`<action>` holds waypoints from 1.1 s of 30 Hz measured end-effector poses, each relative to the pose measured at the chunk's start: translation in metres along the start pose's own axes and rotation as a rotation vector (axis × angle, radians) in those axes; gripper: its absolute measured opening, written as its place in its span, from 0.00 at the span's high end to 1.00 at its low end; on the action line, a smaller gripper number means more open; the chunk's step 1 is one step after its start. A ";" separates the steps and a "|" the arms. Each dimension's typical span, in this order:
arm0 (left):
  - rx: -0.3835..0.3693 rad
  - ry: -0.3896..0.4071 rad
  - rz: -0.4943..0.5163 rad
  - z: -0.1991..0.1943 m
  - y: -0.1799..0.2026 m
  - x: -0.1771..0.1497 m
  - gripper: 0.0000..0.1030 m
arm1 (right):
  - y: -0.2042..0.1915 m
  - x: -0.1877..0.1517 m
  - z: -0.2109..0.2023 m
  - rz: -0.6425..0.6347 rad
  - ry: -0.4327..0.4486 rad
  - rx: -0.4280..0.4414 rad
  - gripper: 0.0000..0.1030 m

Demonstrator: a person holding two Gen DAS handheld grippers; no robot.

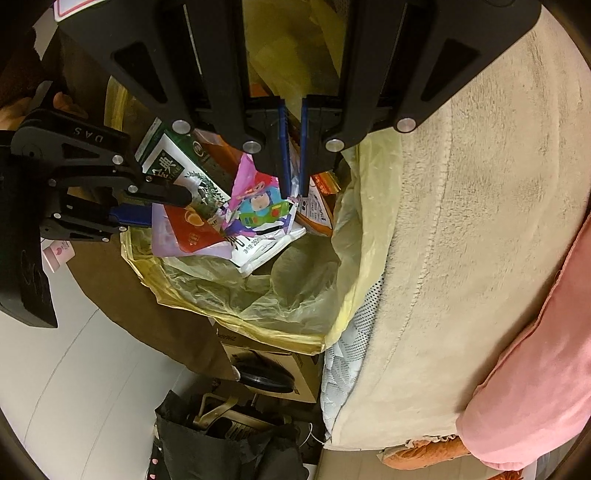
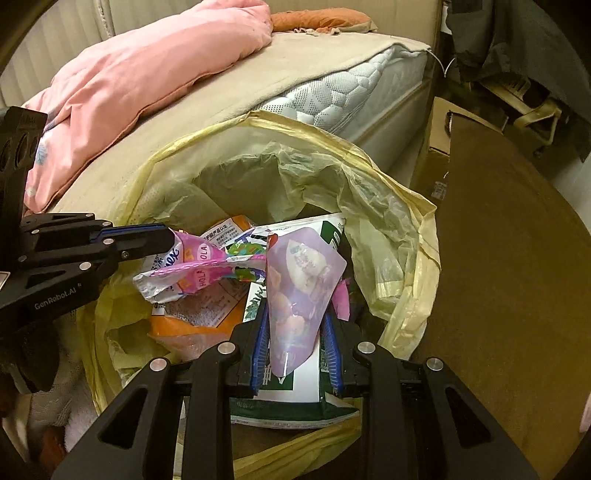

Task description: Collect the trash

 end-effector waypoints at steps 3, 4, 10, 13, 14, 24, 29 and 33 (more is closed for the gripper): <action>-0.003 0.005 -0.005 -0.001 0.001 0.000 0.95 | 0.001 -0.002 -0.006 0.002 0.025 -0.005 0.75; -0.003 0.006 -0.011 -0.001 0.000 -0.001 0.95 | 0.002 -0.003 -0.007 0.003 0.029 -0.009 0.75; -0.014 0.008 -0.023 -0.005 0.002 -0.003 0.95 | 0.006 -0.003 -0.010 0.043 0.032 0.002 0.75; -0.017 0.013 -0.034 -0.007 0.001 -0.003 0.95 | 0.008 -0.002 -0.013 0.065 0.038 0.011 0.72; -0.019 0.018 -0.049 -0.008 -0.001 -0.002 0.95 | 0.009 -0.001 -0.015 0.080 0.047 0.021 0.68; -0.020 0.066 -0.137 -0.028 -0.017 0.003 0.64 | 0.007 0.002 -0.029 0.116 0.096 0.034 0.50; 0.027 0.109 -0.150 -0.049 -0.017 0.006 0.48 | 0.009 -0.001 -0.051 0.126 0.148 0.010 0.47; 0.079 0.157 -0.135 -0.073 -0.003 0.006 0.44 | 0.009 -0.012 -0.085 0.155 0.216 0.011 0.46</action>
Point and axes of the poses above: each gripper's, at about its wrist camera, not at the fingertips, and z roughly the way its jaws point, y to its right, x to its top, the point moved 5 cm from there along z, roughly the way its jaws point, and after that the axes turned 15 degrees about z, right-handed, at the moved point
